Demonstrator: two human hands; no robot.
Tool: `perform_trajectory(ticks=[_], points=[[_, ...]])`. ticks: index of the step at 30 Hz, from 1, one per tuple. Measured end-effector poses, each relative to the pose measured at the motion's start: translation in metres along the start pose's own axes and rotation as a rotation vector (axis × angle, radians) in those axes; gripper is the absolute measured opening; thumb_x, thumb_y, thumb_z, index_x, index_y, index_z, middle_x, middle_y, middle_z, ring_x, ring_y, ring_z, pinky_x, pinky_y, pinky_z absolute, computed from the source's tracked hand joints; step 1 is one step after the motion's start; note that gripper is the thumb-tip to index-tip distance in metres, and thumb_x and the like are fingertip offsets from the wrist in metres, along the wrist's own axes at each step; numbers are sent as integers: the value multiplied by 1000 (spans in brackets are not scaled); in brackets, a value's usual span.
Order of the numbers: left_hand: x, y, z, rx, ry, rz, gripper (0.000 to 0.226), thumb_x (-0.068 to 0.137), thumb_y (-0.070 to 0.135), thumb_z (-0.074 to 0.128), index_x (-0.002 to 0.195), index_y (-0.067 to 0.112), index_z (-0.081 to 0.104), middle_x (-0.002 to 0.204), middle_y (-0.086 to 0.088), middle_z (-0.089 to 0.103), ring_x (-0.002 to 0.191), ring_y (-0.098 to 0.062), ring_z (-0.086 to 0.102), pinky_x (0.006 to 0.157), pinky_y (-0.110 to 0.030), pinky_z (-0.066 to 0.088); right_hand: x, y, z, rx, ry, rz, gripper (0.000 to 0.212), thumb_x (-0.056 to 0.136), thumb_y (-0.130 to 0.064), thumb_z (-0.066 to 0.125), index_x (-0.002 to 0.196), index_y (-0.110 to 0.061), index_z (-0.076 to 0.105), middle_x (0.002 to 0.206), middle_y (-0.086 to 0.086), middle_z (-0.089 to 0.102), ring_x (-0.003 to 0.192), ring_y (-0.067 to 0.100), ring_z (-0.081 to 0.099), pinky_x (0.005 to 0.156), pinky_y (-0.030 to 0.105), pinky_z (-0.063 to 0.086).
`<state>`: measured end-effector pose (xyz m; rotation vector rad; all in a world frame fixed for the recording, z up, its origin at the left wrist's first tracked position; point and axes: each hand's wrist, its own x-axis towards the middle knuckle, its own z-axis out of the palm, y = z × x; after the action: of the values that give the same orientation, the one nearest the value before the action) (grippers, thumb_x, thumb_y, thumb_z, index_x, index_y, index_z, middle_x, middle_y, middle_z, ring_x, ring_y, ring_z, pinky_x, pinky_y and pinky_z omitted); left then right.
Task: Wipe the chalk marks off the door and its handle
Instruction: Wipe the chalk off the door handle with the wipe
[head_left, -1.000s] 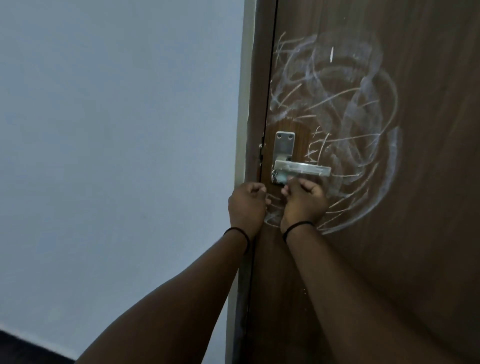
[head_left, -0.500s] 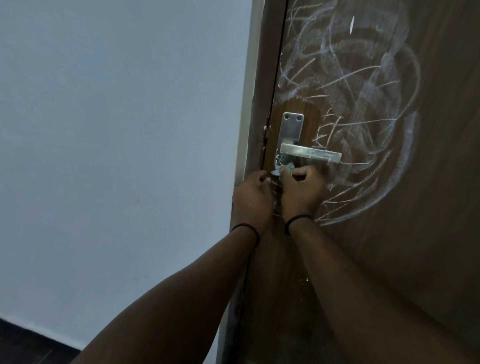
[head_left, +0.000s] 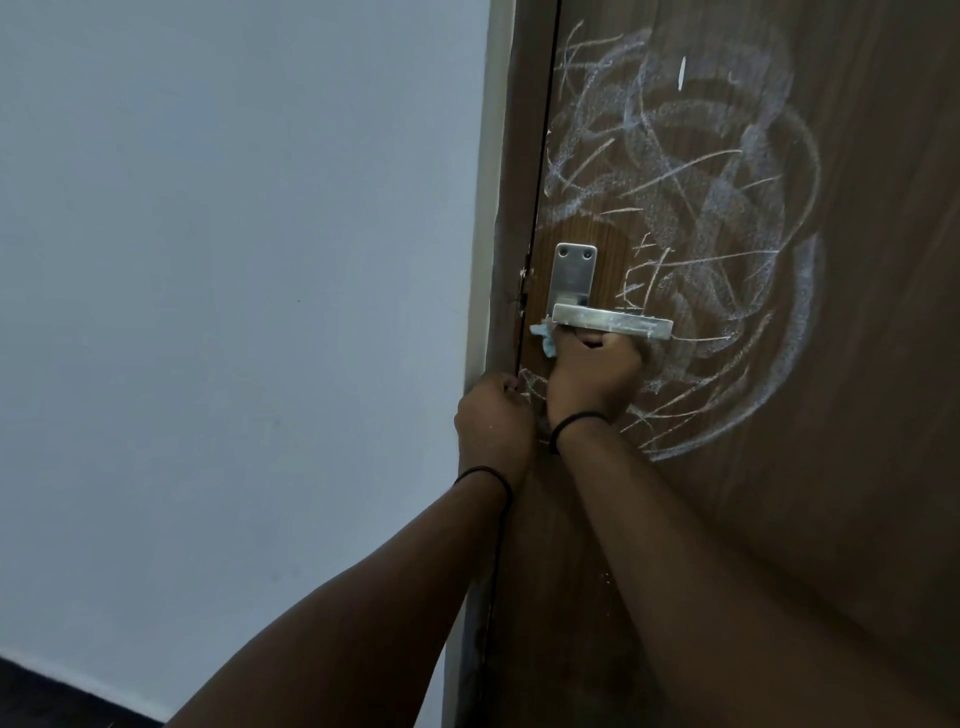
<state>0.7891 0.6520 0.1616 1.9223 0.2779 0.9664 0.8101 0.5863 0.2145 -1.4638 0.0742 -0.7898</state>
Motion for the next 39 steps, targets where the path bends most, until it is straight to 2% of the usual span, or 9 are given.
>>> perform_trajectory(ticks=[6, 10, 15, 19, 22, 28, 31, 34, 39], points=[[-5, 1, -4, -21, -2, 11, 15, 91, 12, 54, 84, 17, 67, 74, 8, 55, 62, -4, 47, 54, -14, 31, -12, 8, 1, 20, -25, -71, 16, 80, -28, 80, 88, -18, 70, 78, -10, 67, 70, 2, 63, 52, 4, 41], [-6, 1, -5, -18, -3, -2, 15, 90, 12, 53, 85, 18, 66, 82, 1, 66, 65, -7, 49, 54, -14, 32, -6, 10, -7, -123, -52, -187, 18, 80, -28, 79, 92, -15, 72, 95, 2, 68, 85, 17, 64, 73, 30, 54], [-10, 2, -5, -49, -11, 42, 18, 92, 12, 50, 91, 15, 68, 89, -2, 69, 74, -14, 56, 61, -21, 39, 1, 5, 2, -65, -6, -35, 31, 72, -46, 82, 83, -18, 75, 97, 4, 71, 91, 22, 67, 82, 42, 55], [-6, 5, -8, -49, 15, 74, 20, 94, 11, 49, 94, 13, 68, 92, -5, 70, 75, -13, 56, 69, -24, 44, -1, -3, 5, -206, 18, -76, 40, 73, -60, 74, 83, -21, 73, 95, 0, 73, 97, 23, 66, 88, 44, 51], [-5, 3, -13, -39, 27, 75, 20, 93, 11, 48, 97, 13, 68, 94, -4, 70, 78, -13, 57, 70, -23, 44, -2, 3, -9, -224, -20, -105, 31, 77, -53, 75, 67, -28, 60, 83, -3, 70, 82, 20, 65, 83, 45, 53], [-8, 10, -12, -67, 9, 44, 22, 94, 11, 51, 97, 12, 72, 93, -3, 72, 72, -6, 55, 62, -9, 37, 7, 7, -25, -173, -1, -67, 26, 80, -42, 77, 74, -22, 61, 97, 5, 68, 82, 22, 63, 71, 31, 49], [-6, 15, -11, -72, 13, 37, 23, 94, 10, 49, 97, 14, 72, 88, 2, 70, 70, -4, 53, 59, -6, 33, 10, 3, -24, -94, -30, -41, 26, 79, -38, 78, 78, -16, 66, 82, 1, 70, 75, 19, 66, 63, 26, 47], [-4, 18, -11, -80, 13, 43, 23, 95, 12, 49, 98, 16, 71, 84, 9, 64, 69, 0, 53, 59, -7, 34, 9, 11, -36, -181, -128, -73, 26, 79, -45, 77, 68, -26, 62, 69, -10, 65, 66, 9, 62, 59, 26, 46], [-2, 28, -9, -78, -11, 48, 26, 96, 13, 52, 115, 13, 69, 107, -3, 72, 89, -7, 59, 68, -7, 38, 13, 19, -57, -160, -135, -101, 23, 81, -38, 77, 71, -22, 64, 68, -9, 66, 66, 7, 63, 54, 22, 44]])
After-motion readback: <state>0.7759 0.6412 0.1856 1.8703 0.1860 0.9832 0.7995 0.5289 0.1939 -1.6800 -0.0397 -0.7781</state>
